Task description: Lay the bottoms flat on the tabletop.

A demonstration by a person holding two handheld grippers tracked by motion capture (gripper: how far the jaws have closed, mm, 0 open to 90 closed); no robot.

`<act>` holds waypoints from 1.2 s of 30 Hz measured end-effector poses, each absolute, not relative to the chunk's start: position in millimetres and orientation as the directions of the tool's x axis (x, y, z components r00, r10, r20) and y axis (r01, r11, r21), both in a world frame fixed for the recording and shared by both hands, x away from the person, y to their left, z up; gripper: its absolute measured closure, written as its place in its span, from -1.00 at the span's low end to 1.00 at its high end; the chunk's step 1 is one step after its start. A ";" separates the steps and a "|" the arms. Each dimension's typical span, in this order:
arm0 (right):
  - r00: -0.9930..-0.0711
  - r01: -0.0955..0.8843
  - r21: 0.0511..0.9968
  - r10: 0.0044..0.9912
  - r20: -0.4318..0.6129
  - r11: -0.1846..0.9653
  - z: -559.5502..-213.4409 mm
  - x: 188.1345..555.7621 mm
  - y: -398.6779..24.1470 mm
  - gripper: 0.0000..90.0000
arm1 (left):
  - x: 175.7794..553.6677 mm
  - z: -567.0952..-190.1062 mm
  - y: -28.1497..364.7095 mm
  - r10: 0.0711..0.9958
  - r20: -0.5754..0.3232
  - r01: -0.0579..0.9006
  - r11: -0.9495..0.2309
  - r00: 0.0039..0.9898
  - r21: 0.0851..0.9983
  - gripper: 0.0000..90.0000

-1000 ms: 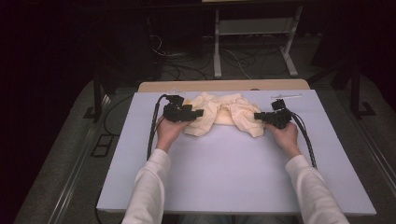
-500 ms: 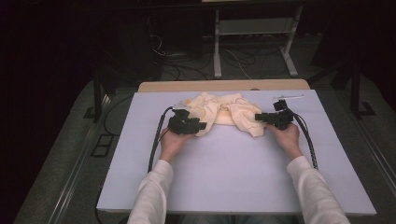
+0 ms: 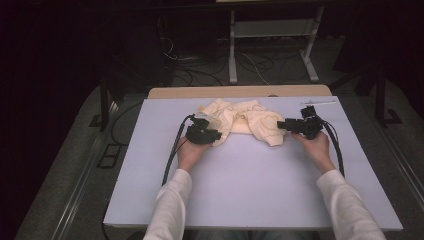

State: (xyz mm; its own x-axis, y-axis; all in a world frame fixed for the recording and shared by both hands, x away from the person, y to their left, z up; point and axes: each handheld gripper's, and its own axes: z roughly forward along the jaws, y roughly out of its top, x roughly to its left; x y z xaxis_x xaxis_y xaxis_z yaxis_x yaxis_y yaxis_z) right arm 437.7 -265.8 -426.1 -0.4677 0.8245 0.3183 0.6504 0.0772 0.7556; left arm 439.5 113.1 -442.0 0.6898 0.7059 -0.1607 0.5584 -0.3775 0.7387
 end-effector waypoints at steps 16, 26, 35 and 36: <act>-0.593 0.606 0.772 0.756 0.278 0.192 -413.0 419.5 -232.1 0.00 | 442.0 -441.9 116.5 0.723 -0.206 0.594 -0.333 0.660 0.733 0.89; -0.603 0.603 0.711 0.791 0.108 0.363 -439.1 426.1 -208.2 0.59 | 442.8 -442.5 117.3 0.722 -0.223 0.600 -0.318 0.655 0.734 0.90; -0.594 0.636 0.699 0.786 0.172 0.327 -440.7 429.3 -210.3 0.98 | 442.6 -442.6 119.0 0.716 -0.240 0.604 -0.306 0.655 0.736 0.91; -0.595 0.634 0.702 0.785 0.174 0.325 -439.4 428.7 -211.9 0.98 | 442.5 -442.7 119.1 0.717 -0.240 0.604 -0.305 0.655 0.736 0.91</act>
State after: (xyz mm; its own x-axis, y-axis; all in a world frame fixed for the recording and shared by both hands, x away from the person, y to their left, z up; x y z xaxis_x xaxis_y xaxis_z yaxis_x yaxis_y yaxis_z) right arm 428.7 -211.9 -439.4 -0.5945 0.7850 0.1740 0.6340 0.3245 0.7020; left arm 442.5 119.1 -442.7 0.6547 0.7166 -0.2404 0.6043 -0.3052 0.7360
